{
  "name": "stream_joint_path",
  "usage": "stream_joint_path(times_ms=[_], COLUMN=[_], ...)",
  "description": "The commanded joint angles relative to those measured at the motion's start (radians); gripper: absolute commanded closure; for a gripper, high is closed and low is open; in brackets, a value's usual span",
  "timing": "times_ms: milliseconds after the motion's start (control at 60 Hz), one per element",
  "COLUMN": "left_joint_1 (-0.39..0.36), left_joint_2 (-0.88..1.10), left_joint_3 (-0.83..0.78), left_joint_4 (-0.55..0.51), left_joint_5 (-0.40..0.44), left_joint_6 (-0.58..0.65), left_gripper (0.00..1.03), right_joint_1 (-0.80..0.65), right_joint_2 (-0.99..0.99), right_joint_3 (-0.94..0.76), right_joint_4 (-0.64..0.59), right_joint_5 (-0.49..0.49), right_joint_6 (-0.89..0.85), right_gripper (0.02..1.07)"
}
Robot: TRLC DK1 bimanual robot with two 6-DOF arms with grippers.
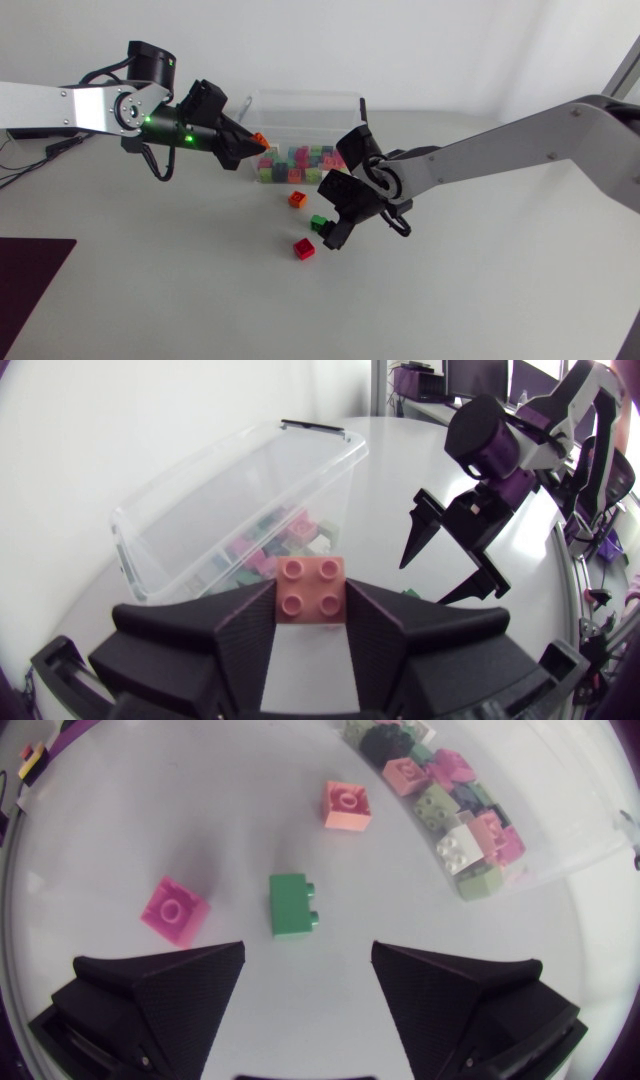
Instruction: Place the duplo bricks in the container
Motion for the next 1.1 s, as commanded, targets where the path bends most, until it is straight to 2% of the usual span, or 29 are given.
stream_joint_path(times_ms=[0,217,367,450,567,750,867,917,1083], left_joint_1=[0.009,0.019,0.017,0.014,0.011,0.006,0.002,-0.003,-0.012], left_joint_2=[0.018,0.09,0.153,0.179,0.205,0.23,0.253,0.261,0.282], left_joint_3=[0.059,0.122,0.193,0.225,0.262,0.303,0.329,0.337,0.362], left_joint_4=[0.026,0.122,0.128,0.128,0.128,0.125,0.125,0.125,0.127], left_joint_5=[0.014,0.014,0.014,0.011,0.002,-0.004,-0.013,-0.018,-0.027], left_joint_6=[-0.039,-0.106,-0.12,-0.131,-0.14,-0.149,-0.154,-0.155,-0.162], left_gripper=[0.66,0.66,0.65,0.64,0.64,0.64,0.64,0.64,0.64], right_joint_1=[0.007,0.015,0.026,0.03,0.033,0.033,0.041,0.041,0.038], right_joint_2=[0.041,0.075,0.095,0.1,0.112,0.13,0.153,0.155,0.147], right_joint_3=[0.039,0.087,0.122,0.133,0.157,0.191,0.203,0.203,0.191], right_joint_4=[0.007,0.001,-0.027,-0.036,-0.06,-0.129,-0.163,-0.163,-0.155], right_joint_5=[0.003,0.004,0.006,0.006,0.009,0.01,0.018,0.018,0.016], right_joint_6=[-0.031,-0.035,-0.04,-0.052,-0.052,-0.063,-0.072,-0.067,-0.049], right_gripper=[0.16,0.16,0.18,0.31,0.43,0.51,0.67,0.78,0.81])
